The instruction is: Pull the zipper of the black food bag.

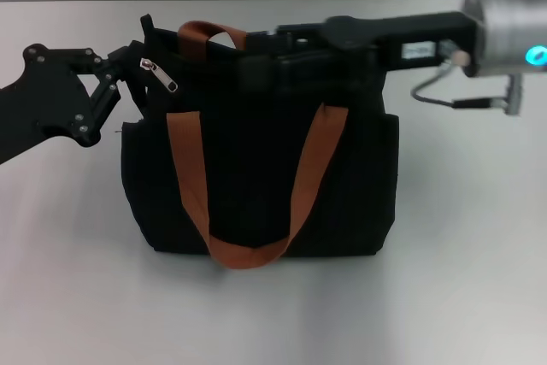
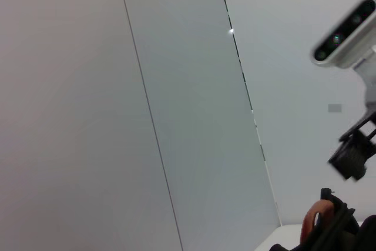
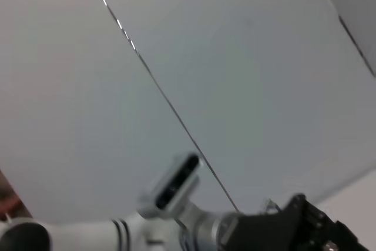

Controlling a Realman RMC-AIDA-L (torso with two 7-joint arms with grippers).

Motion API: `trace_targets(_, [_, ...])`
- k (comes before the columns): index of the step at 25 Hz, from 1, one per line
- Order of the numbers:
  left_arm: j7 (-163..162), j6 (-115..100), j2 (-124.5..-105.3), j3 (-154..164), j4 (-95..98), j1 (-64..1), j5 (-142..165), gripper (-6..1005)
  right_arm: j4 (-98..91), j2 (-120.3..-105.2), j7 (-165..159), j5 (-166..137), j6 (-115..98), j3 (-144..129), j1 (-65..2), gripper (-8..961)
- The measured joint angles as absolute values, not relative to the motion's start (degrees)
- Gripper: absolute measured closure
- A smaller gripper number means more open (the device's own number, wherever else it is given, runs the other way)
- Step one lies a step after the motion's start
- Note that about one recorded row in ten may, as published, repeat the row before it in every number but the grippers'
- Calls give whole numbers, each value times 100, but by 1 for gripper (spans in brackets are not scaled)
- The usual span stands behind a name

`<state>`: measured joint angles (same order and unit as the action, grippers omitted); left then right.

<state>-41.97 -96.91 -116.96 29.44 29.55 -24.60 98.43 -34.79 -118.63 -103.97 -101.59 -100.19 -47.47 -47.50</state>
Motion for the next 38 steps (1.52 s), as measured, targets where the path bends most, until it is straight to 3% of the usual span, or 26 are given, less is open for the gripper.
trace_targets(9, [-4221, -9674, -11672, 2944, 2953, -2499, 9843, 977, -3950, -11872, -11060, -10521, -8946, -5713, -5350, 136])
trace_targets(11, [-4221, -9674, -11672, 2944, 2953, -2499, 9843, 977, -3956, -11883, -11189, -10723, -8849, -5717, -5471, 298])
trace_targets(27, [-4292, -9665, -11716, 2944, 2926, -2513, 9843, 977, -3977, -11908, -11496, -10916, -8561, -6185, -5837, 678])
trace_targets(38, [-4305, -9674, -11725, 2945, 2918, -2528, 9843, 978, -3963, -11939, -11584, -10925, -8252, -6531, -5965, 684])
